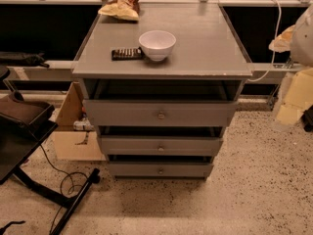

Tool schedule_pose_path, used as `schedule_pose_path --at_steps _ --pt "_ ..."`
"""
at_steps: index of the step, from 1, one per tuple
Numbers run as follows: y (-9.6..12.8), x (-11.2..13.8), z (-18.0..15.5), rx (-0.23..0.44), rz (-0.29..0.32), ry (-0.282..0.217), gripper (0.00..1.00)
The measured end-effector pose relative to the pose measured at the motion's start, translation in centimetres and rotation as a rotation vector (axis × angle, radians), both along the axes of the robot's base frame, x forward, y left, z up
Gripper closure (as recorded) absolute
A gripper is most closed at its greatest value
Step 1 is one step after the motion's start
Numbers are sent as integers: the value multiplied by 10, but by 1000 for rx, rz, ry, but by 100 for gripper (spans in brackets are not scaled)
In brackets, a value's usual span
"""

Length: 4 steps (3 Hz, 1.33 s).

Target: Open middle drawer

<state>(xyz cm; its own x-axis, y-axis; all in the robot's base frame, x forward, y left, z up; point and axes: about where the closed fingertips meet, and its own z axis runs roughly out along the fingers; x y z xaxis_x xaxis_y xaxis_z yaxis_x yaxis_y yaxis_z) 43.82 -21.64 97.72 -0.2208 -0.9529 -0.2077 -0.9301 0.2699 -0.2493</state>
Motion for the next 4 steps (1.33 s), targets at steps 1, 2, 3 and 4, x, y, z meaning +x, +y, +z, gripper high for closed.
schedule_pose_path --at_steps 1,2,3,4 --pt "0 0 0 0 0 0 0" --pt "8 3 -19 -20 4 -2 0" --pt "24 -2 -72 -13 12 -1 0" --pt "31 -11 -151 45 17 41 0"
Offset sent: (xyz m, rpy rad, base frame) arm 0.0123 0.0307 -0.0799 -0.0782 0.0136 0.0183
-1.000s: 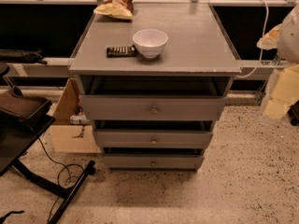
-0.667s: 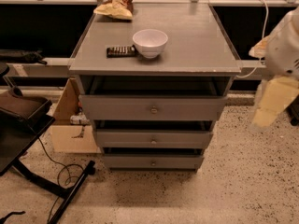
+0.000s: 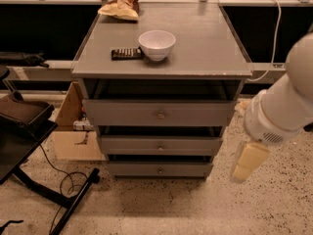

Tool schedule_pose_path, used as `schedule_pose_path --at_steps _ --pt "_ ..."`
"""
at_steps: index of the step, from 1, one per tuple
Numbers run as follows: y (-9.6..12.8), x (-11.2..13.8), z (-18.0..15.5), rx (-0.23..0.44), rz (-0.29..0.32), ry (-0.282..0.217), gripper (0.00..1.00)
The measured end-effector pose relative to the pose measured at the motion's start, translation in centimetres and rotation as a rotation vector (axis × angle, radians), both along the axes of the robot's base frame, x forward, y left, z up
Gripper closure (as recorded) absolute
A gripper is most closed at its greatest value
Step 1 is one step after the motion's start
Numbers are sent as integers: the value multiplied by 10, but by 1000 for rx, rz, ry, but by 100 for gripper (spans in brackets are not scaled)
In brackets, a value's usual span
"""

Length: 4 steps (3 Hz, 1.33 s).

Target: Open middle drawer

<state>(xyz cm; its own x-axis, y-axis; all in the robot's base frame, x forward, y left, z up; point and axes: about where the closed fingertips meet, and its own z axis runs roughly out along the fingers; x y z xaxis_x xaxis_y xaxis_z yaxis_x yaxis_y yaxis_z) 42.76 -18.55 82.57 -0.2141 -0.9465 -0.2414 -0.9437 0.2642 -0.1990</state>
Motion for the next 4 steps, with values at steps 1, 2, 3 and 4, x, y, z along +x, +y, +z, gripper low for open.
schedule_pose_path --at_steps 1,2,3,4 --pt "2 7 -71 35 9 19 0" --pt "-2 23 -131 50 11 52 0" --pt "-5 40 -182 40 18 102 0" --pt "-4 40 -191 42 21 116 0"
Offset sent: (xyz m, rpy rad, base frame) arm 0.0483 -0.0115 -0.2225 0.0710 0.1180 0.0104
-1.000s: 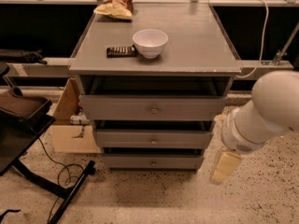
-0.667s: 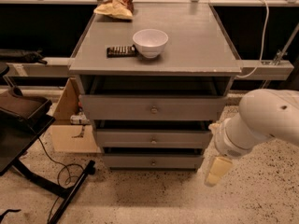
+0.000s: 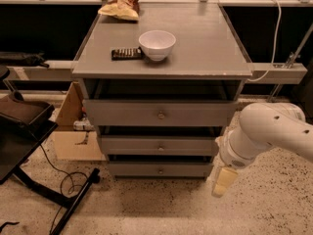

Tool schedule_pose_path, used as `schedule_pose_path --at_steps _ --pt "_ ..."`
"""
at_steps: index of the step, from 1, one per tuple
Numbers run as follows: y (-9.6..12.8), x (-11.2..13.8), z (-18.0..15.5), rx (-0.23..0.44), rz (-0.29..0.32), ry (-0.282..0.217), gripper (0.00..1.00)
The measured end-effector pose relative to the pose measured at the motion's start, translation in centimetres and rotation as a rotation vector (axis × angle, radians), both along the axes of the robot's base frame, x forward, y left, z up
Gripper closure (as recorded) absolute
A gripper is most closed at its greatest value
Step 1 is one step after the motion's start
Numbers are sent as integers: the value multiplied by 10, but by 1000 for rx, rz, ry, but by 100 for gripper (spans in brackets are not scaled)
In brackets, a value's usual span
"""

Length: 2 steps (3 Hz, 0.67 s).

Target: Open middle drawer

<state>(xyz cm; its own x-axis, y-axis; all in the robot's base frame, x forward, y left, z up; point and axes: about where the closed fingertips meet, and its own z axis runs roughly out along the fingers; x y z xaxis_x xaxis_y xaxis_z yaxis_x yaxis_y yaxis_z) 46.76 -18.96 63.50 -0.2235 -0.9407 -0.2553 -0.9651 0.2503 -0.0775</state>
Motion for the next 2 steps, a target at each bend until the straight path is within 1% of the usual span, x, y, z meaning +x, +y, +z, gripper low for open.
schedule_pose_path --at_steps 1,2 --pt "3 -4 -1 -36 -1 -11 0" --pt "4 18 -53 -116 15 -44 0"
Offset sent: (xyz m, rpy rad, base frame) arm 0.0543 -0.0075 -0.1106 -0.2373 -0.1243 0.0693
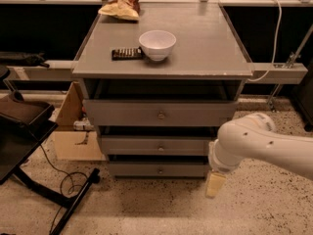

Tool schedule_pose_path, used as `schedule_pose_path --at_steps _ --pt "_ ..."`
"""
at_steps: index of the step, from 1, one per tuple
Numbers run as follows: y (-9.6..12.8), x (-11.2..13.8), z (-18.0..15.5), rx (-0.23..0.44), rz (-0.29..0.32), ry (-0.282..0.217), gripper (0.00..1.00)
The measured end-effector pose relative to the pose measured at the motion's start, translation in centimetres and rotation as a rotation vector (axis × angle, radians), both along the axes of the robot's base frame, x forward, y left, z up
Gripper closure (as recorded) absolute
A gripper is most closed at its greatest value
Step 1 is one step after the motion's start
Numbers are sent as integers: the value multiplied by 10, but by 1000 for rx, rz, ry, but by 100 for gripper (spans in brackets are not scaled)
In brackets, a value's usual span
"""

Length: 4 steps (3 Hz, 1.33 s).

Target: Open middle drawer

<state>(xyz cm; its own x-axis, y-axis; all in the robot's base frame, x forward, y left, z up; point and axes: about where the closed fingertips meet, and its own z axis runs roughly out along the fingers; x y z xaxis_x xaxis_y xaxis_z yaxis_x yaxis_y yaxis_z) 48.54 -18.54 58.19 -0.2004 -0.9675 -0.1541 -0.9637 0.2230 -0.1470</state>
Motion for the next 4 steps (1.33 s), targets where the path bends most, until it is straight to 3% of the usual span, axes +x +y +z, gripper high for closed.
schedule_pose_path --at_steps 1,2,3,4 --pt "3 32 -36 -71 31 -61 0" --pt "4 71 -55 -147 104 -127 0" --pt "11 104 -78 -205 164 -143 0" --pt "16 128 -100 -235 198 -125 0"
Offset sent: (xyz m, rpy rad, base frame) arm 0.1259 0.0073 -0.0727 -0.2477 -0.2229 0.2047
